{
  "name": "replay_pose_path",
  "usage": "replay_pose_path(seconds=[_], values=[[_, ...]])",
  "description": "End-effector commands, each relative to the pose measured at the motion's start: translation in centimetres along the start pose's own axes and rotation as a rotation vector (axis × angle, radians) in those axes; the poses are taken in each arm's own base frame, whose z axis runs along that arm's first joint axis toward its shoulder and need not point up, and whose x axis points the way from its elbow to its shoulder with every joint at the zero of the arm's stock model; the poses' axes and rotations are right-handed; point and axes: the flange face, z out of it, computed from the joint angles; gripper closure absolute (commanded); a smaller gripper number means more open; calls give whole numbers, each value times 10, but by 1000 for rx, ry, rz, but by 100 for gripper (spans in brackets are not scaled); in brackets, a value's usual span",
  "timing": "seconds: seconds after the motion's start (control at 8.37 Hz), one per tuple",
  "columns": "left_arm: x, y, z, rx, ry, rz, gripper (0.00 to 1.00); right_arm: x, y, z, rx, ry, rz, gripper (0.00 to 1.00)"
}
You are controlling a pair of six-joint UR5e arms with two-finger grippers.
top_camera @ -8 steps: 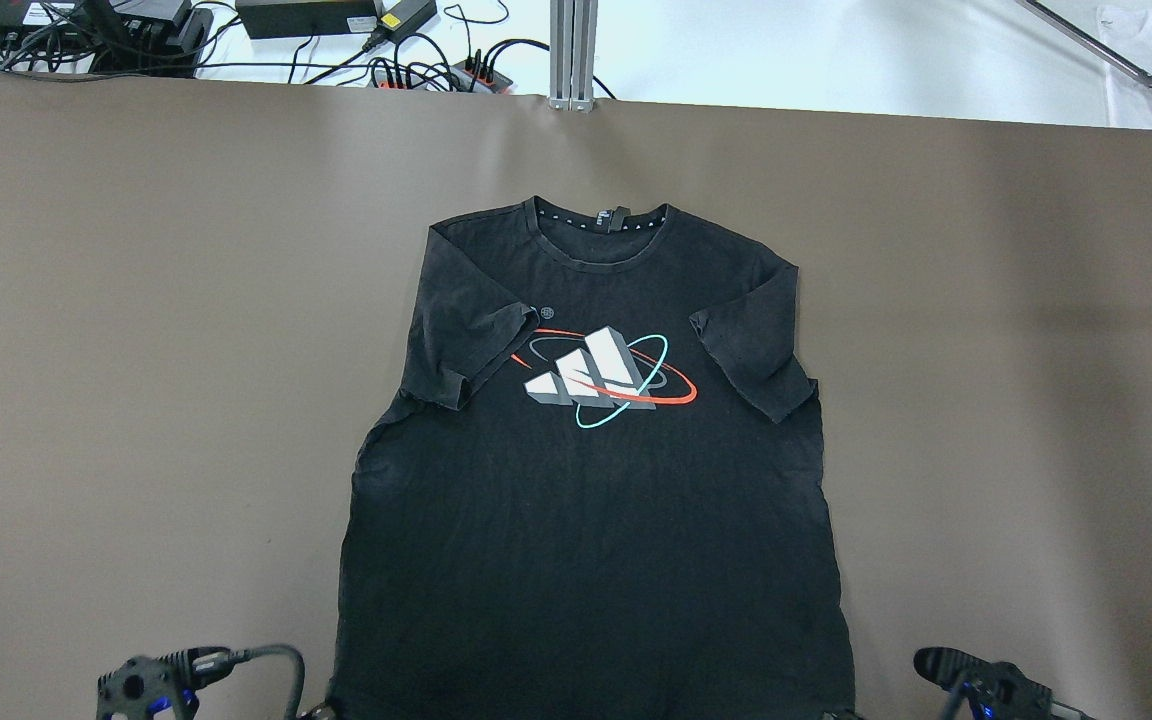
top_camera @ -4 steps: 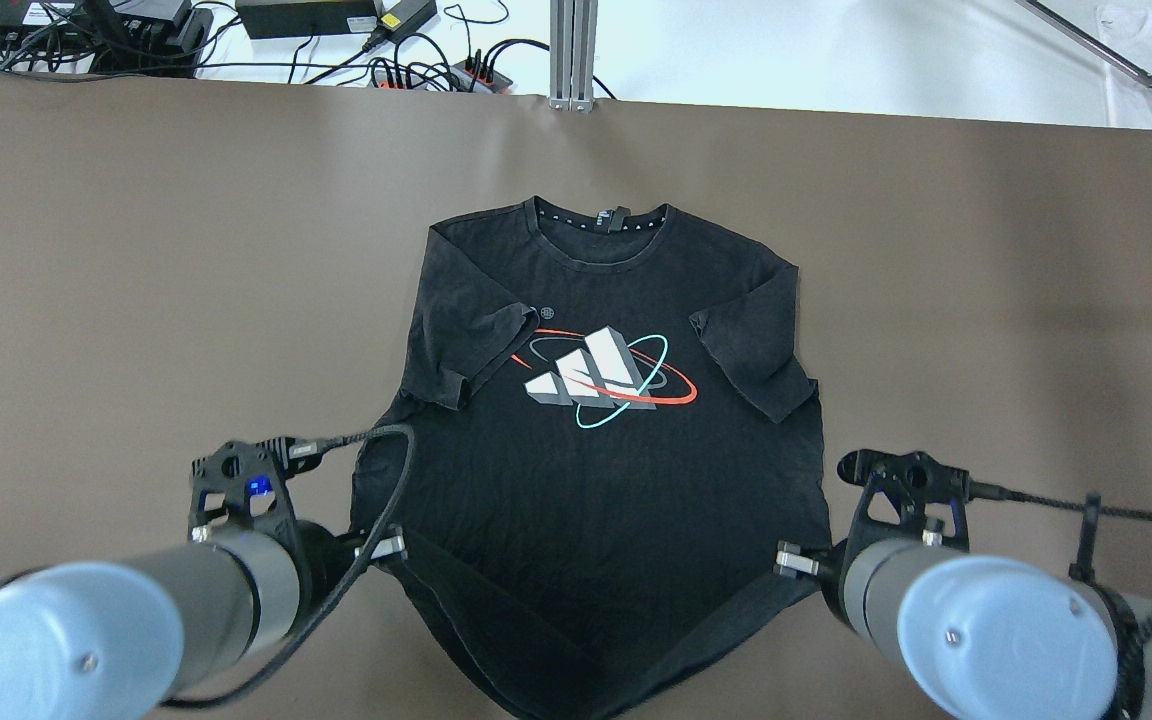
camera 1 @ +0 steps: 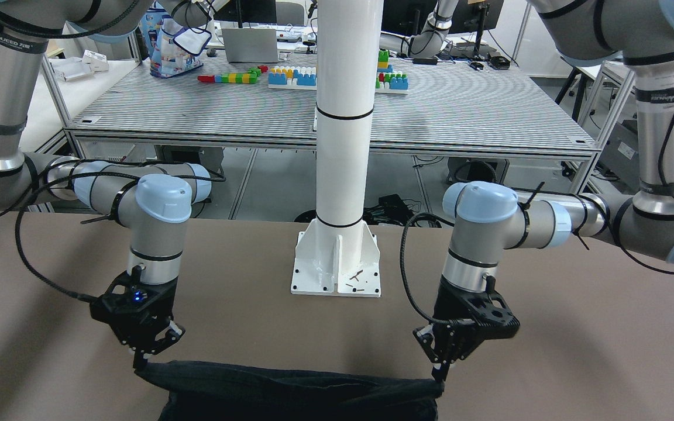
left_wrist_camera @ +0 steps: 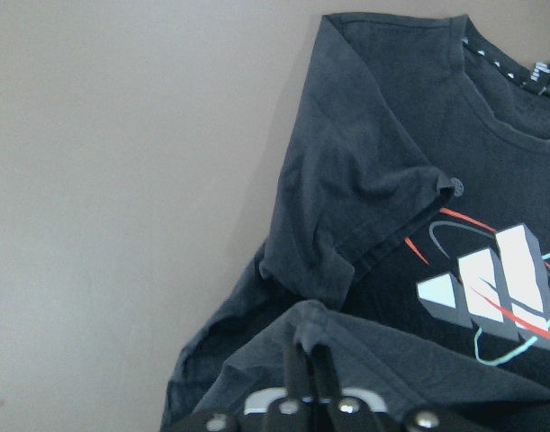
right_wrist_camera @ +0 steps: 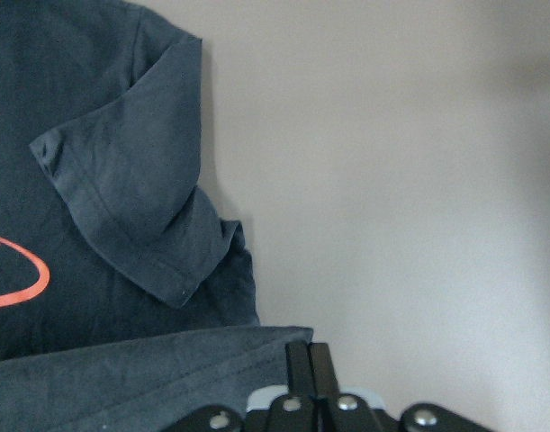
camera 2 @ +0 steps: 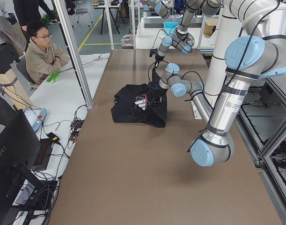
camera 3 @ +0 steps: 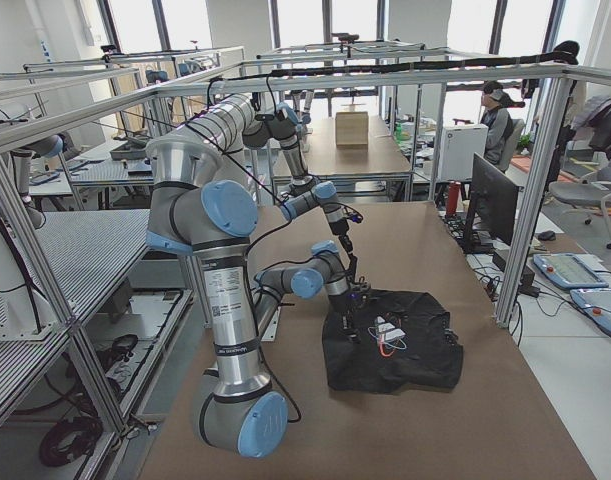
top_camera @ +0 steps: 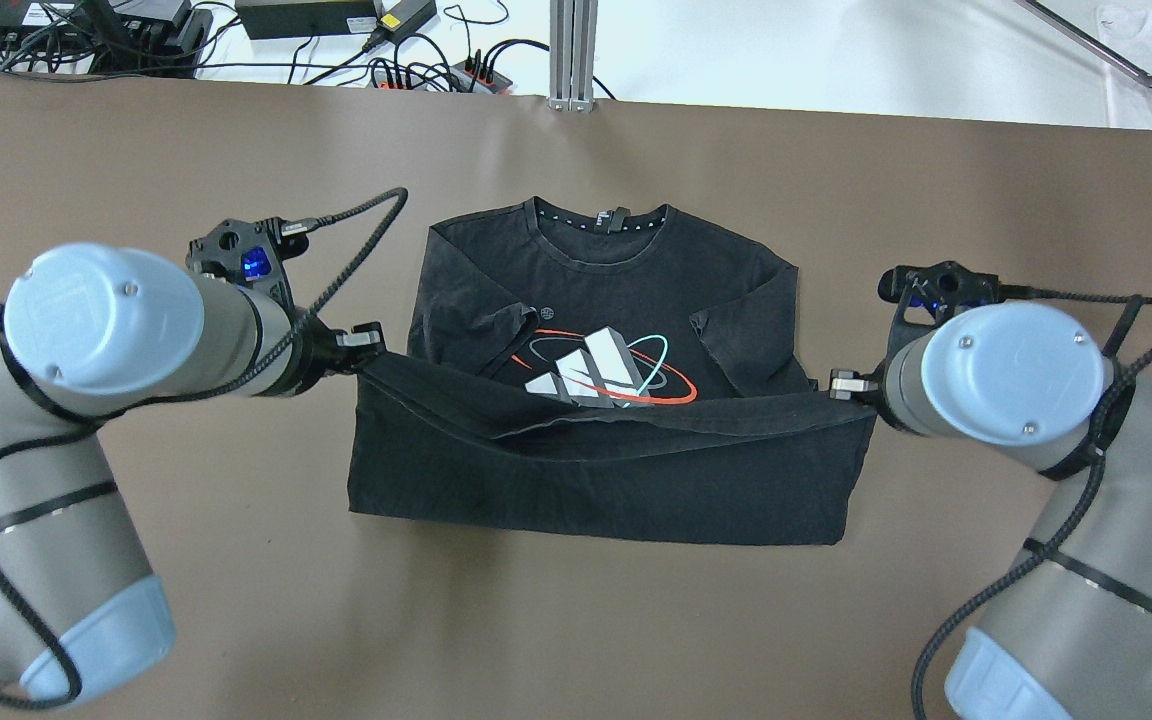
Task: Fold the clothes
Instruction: 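Grasp both hem corners and fold the hem up toward the collar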
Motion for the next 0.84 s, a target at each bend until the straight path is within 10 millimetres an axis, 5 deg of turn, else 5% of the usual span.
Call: replay_pose_path(seconds=[0.0, 0.24, 0.36, 0.72], values=[[-9, -69, 40, 25, -14, -9, 100, 25, -59, 16, 17, 47, -11, 100], [11, -100, 62, 39, -33, -32, 100, 2, -104, 53, 24, 87, 3, 100], [19, -115, 69, 50, -31, -43, 100, 9, -129, 72, 58, 69, -2, 100], [24, -151, 132, 70, -23, -52, 100, -24, -174, 156, 65, 75, -1, 100]])
